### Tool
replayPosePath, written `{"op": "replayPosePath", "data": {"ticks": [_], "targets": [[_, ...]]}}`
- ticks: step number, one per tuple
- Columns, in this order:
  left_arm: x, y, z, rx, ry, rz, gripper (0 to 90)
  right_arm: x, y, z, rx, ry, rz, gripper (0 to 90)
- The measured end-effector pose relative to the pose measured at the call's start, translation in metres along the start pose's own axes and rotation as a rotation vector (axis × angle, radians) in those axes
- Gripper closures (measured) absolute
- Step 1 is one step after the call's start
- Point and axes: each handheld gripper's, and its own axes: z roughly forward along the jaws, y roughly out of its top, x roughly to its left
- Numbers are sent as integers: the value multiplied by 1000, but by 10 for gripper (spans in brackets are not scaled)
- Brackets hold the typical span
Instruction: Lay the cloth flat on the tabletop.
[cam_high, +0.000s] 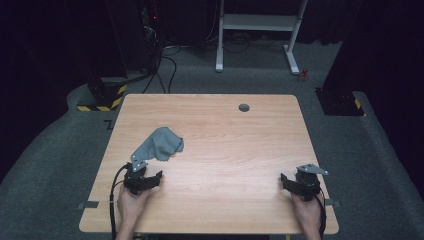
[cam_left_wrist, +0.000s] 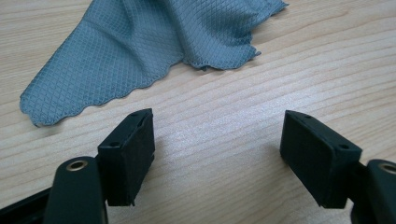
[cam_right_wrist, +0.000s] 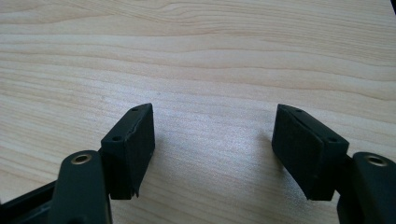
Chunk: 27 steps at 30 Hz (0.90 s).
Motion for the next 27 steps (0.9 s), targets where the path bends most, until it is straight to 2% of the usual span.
{"op": "replayPosePath", "data": {"ticks": [20,27], "targets": [[-2,2,1,10,-13,7,247,0,0,0,0,4,-4,300],[-2,10,0,-14,-17,3,225,0,0,0,0,4,-4,300]]}}
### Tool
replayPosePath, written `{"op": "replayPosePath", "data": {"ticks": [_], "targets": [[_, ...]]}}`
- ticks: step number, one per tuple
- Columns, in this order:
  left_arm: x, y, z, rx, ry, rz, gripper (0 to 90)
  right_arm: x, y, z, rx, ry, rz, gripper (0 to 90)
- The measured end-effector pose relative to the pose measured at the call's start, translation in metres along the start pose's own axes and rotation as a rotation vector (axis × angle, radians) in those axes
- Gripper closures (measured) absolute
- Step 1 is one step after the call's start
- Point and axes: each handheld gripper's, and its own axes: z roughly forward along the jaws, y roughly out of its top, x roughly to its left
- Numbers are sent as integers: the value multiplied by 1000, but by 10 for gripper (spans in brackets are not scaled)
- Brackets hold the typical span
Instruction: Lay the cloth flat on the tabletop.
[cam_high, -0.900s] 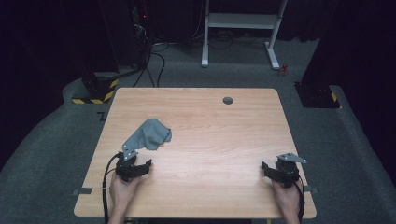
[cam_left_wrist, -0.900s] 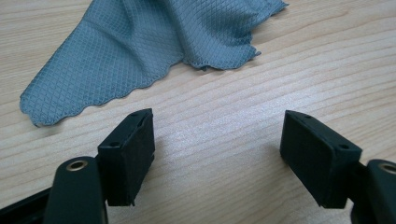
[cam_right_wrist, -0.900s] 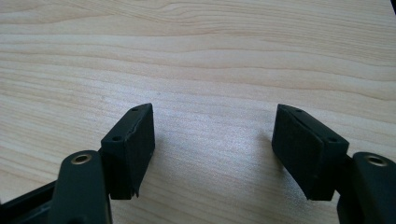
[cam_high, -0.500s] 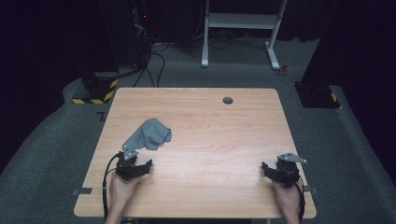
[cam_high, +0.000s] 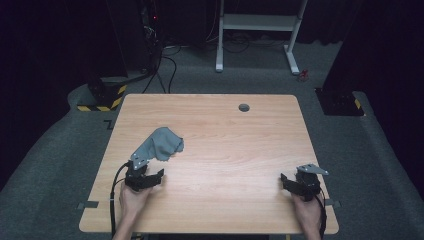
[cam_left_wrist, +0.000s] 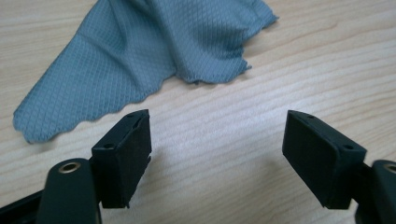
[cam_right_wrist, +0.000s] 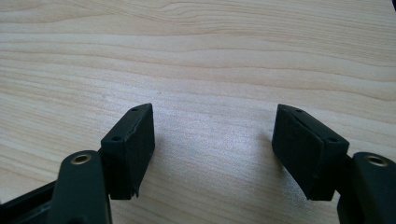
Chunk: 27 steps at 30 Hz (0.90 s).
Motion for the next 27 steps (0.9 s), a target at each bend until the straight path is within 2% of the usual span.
{"op": "replayPosePath", "data": {"ticks": [10,13,20,22,23,27], "targets": [[7,4,1,-4,-8,-36,201,0,0,0,0,0,0,300],[10,6,3,6,-27,-56,205,0,0,0,0,0,0,300],[12,13,6,7,0,-49,239,0,0,0,0,0,0,300],[13,13,6,-3,-2,-58,258,0,0,0,0,0,0,300],[17,14,8,-8,-1,-77,258,0,0,0,0,0,0,300],[23,13,12,2,9,-102,257,0,0,0,0,0,0,300]]}}
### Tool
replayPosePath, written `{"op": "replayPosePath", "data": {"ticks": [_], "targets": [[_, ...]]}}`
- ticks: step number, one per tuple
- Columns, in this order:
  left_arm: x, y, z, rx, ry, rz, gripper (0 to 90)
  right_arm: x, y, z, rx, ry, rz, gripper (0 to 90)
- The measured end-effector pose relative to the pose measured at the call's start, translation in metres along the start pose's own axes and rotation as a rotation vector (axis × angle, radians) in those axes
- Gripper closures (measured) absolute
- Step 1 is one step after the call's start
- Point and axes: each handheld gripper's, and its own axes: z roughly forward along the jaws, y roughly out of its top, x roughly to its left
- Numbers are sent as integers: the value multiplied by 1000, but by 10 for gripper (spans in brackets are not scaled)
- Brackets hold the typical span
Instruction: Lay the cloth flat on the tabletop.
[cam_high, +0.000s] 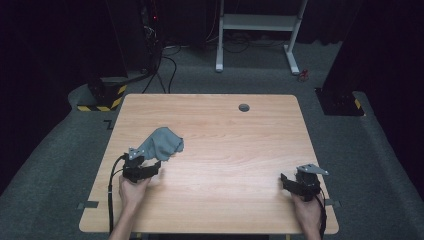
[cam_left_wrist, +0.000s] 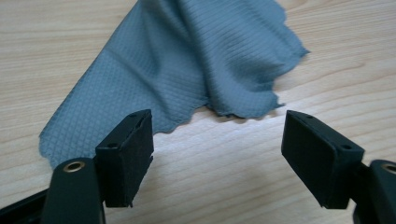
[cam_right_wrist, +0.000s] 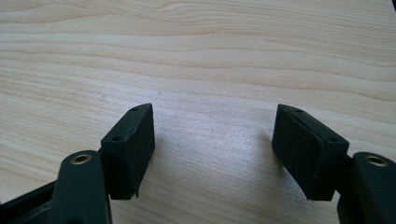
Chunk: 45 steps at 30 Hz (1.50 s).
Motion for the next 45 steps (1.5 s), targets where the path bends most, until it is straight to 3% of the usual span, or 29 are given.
{"op": "replayPosePath", "data": {"ticks": [2,3,7,9,12,14,21,23,26,30,32,36,40,42,45], "targets": [[1,1,1,3,-1,0,250,0,0,0,0,0,0,300],[0,6,2,21,5,18,241,0,0,0,0,0,0,300],[-4,19,3,18,1,44,244,0,0,0,0,0,0,300],[-3,23,5,-3,-8,31,260,0,0,0,0,0,0,300],[-2,29,11,18,-3,29,245,0,0,0,0,0,0,300],[-3,32,13,-1,-9,19,246,0,0,0,0,0,0,300],[-5,47,26,37,1,8,203,0,0,0,0,0,0,300],[-4,50,31,44,2,-18,194,0,0,0,0,0,0,300],[1,50,37,37,-1,-63,198,0,0,0,0,0,0,300],[6,47,46,68,27,-68,194,0,0,0,0,0,0,300],[6,46,51,69,54,-53,203,0,0,0,0,0,0,300],[4,46,56,45,61,-70,202,0,0,0,0,0,0,300],[-4,50,60,86,116,1,232,0,0,0,0,0,0,300],[-5,51,60,90,108,7,258,0,0,0,0,0,0,300],[-7,52,59,79,86,21,405,0,0,0,0,0,0,300]]}}
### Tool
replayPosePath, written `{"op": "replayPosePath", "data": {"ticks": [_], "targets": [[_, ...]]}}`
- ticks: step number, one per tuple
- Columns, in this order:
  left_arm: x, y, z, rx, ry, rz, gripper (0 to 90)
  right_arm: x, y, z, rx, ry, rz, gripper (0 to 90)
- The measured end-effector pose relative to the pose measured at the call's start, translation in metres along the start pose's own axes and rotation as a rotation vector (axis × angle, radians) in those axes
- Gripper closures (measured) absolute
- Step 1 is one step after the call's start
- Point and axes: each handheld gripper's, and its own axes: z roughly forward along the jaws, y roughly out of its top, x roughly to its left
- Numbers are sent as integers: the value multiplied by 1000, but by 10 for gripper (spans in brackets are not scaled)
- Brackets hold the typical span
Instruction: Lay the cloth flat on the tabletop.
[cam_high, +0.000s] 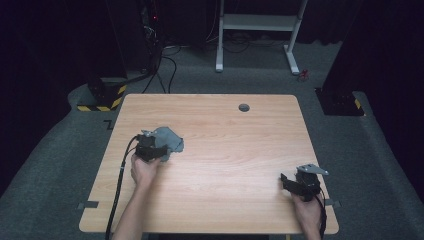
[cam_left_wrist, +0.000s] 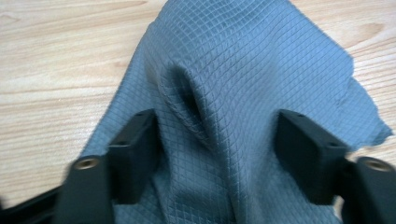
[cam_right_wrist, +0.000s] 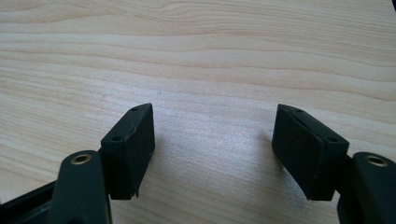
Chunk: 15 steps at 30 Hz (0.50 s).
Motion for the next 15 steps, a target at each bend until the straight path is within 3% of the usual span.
{"op": "replayPosePath", "data": {"ticks": [2,7,15], "targets": [[-2,0,-1,-7,-20,23,530,0,0,0,0,0,0,300],[-7,0,-1,-19,-31,30,790,0,0,0,0,0,0,298],[-7,0,-3,-13,-62,23,828,1,0,0,1,5,-2,298]]}}
